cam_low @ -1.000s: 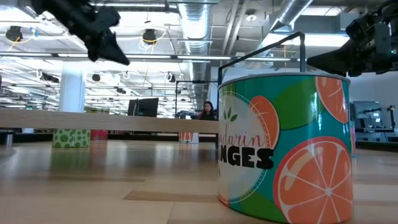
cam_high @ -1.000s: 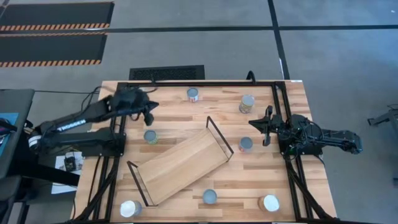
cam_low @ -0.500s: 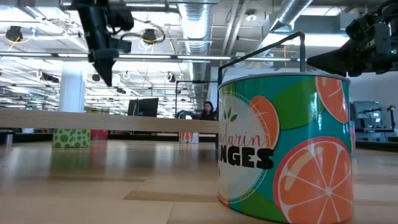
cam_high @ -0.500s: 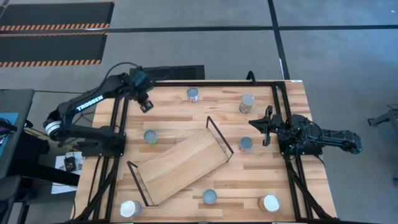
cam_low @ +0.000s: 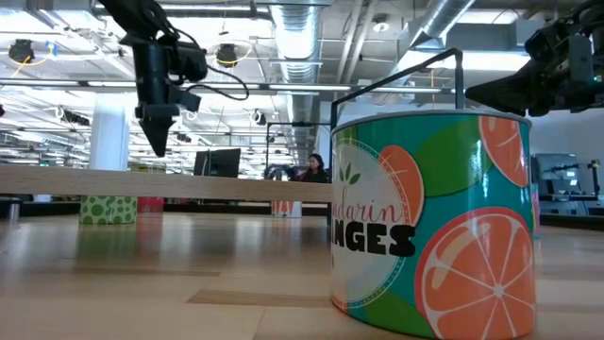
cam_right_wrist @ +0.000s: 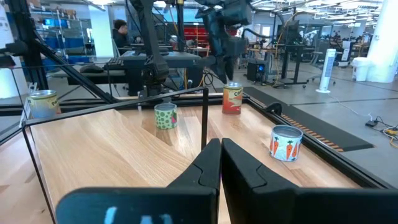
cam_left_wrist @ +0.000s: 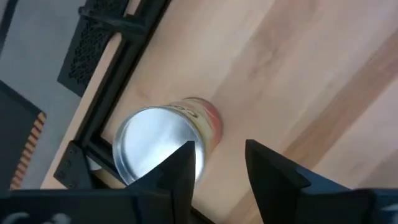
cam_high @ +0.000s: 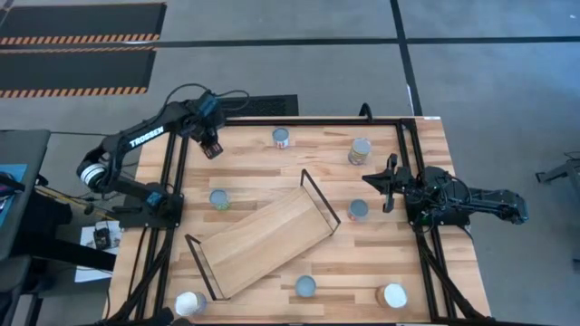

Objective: Pick and place cans onto a shelf
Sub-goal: Put the top canned corn on the shelf

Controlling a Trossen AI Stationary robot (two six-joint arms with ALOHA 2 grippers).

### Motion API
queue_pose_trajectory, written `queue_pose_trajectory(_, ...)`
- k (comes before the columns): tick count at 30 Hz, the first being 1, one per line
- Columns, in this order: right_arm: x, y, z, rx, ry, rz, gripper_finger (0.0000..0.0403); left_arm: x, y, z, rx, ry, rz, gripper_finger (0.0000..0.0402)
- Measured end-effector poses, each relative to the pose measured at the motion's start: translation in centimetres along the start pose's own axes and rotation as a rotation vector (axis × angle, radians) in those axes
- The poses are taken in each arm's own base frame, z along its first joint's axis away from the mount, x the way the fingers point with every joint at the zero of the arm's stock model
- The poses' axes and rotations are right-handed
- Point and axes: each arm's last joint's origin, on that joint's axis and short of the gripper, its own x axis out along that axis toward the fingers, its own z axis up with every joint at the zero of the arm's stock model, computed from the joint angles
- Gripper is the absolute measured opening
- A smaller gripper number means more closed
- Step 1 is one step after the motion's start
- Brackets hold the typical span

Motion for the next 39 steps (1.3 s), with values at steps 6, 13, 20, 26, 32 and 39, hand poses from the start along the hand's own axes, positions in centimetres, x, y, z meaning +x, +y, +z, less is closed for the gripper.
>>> queue_pose_trajectory(6, 0.0, 0.0, 0.0, 0.0, 0.0, 0.0, 0.0037, 1.3, 0.5, 0.4, -0.02, 0.046, 0.061, 0.0131)
queue_pose_trajectory(13, 0.0, 0.0, 0.0, 0.0, -0.001, 0.0, 0.0037, 2.4, 1.6, 0.3, -0.077, 0.084, 0.062, 0.013)
queue_pose_trajectory(20, 0.0, 0.0, 0.0, 0.0, -0.001, 0.0, 0.0037, 3.4, 2.2, 0.2, -0.098, 0.069, 0.02, 0.011)
queue_pose_trajectory(26, 0.0, 0.0, 0.0, 0.0, -0.001, 0.0, 0.0037, 3.3, 2.1, -0.1, -0.05, 0.096, 0.043, 0.0022)
queue_pose_trajectory(32, 0.0, 0.0, 0.0, 0.0, 0.0, 0.0, 0.0037, 1.3, 1.1, -0.4, 0.007, 0.078, 0.026, 0.0001)
queue_pose_trajectory(39, 0.0, 0.0, 0.0, 0.0, 0.0, 0.0, 0.0037, -5.4, -2.1, -0.2, 0.109, -0.064, -0.001, 0.0)
